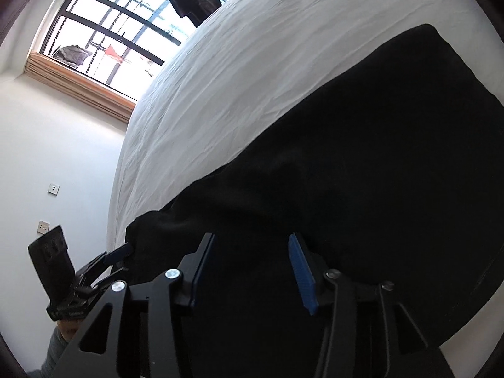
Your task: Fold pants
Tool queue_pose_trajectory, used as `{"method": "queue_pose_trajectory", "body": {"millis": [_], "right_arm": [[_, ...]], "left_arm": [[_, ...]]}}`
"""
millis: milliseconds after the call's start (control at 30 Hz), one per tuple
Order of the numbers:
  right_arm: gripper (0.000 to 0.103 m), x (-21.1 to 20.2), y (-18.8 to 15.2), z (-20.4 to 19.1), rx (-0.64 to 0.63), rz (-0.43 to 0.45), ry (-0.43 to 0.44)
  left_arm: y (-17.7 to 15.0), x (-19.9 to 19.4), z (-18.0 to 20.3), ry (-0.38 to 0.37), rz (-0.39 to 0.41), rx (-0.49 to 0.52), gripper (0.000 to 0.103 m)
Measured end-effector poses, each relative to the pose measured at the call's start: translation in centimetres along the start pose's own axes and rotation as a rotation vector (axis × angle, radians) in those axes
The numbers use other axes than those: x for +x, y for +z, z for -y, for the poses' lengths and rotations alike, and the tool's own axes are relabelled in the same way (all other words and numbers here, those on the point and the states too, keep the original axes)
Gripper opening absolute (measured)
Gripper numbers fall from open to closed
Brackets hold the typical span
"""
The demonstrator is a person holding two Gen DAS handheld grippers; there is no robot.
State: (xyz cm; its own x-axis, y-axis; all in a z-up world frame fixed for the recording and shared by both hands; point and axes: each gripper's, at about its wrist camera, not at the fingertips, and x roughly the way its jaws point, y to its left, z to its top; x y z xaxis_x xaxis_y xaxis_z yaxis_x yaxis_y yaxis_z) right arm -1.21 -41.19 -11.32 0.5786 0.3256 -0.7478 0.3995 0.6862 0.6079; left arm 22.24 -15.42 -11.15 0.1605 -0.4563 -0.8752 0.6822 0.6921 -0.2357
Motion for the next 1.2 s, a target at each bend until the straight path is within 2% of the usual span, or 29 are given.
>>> {"method": "queue_pose_trajectory", "body": {"millis": [133,233,300,400,533,600,633,700,767,800,833,867,900,933,967,1033,1100,1167,1200], "right_arm": [[0.050,-0.7,0.1,0.6,0.030,0.012,0.018],[0.050,-1.3,0.5,-0.6,-0.011,0.015,0.006],[0.050,-2.0,1.2,-1.8,-0.039,0.030,0.028],[0.050,-2.0,1.8,-3.7,-0.077,0.036,0.083],[0.050,1.7,2.9,-7.4,-0.143,-0.037,0.181],[0.050,4.7,3.0,-8.7,-0.160,-0.107,0.267],[0.050,6.7,3.1,-8.9,-0.151,-0.157,0.282],[0.050,9.9,3.4,-8.7,-0.140,-0.207,0.231],[0.042,11.7,4.6,-8.0,-0.119,-0.187,0.225],[0.039,11.6,5.3,-7.4,-0.079,-0.164,0.234],[0.040,10.7,5.8,-6.8,-0.043,-0.128,0.219],[0.042,9.5,6.3,-6.0,-0.010,-0.077,0.166],[0.048,8.1,6.6,-5.5,0.007,-0.037,0.128],[0.051,6.8,6.5,-5.4,0.006,-0.018,0.115],[0.051,5.4,6.1,-5.5,-0.013,-0.012,0.127],[0.064,3.3,4.2,-5.5,-0.049,-0.029,0.155],[0.068,2.4,1.2,-4.9,-0.061,-0.086,0.118],[0.065,2.7,-1.9,-3.7,-0.080,-0.164,0.041],[0.061,1.8,-3.4,-2.9,-0.099,-0.148,0.034]], "left_arm": [[2.0,1.6,-1.4,-0.008,-0.003,-0.017,0.080],[2.4,1.1,-3.3,0.093,0.047,-0.070,0.080],[2.3,0.7,-5.2,0.108,0.077,-0.139,0.079],[1.9,-0.1,-5.8,0.212,0.104,-0.154,0.079],[0.4,-3.6,-4.7,0.215,0.222,-0.175,0.079],[-1.1,-5.3,-3.6,0.176,0.254,-0.170,0.079],[-1.8,-5.6,-2.9,0.165,0.254,-0.163,0.079],[-3.3,-5.5,-1.5,0.143,0.235,-0.137,0.079],[-4.9,-4.9,-0.8,0.155,0.190,-0.113,0.079],[-5.8,-4.4,-0.8,0.174,0.167,-0.117,0.079],[-6.8,-3.8,-0.6,0.178,0.152,-0.136,0.079],[-7.4,-3.7,-0.9,0.167,0.145,-0.167,0.079],[-8.1,-4.0,-1.0,0.145,0.149,-0.200,0.079],[-8.9,-4.2,-0.8,0.121,0.159,-0.214,0.079],[-9.4,-4.4,-0.4,0.106,0.164,-0.215,0.079],[-10.6,-4.3,1.2,0.071,0.160,-0.186,0.079],[-11.7,-3.5,2.9,0.073,0.122,-0.138,0.079],[-12.7,-2.8,4.1,0.101,0.100,-0.091,0.079],[-13.1,-2.6,4.5,0.121,0.099,-0.071,0.079]]}}
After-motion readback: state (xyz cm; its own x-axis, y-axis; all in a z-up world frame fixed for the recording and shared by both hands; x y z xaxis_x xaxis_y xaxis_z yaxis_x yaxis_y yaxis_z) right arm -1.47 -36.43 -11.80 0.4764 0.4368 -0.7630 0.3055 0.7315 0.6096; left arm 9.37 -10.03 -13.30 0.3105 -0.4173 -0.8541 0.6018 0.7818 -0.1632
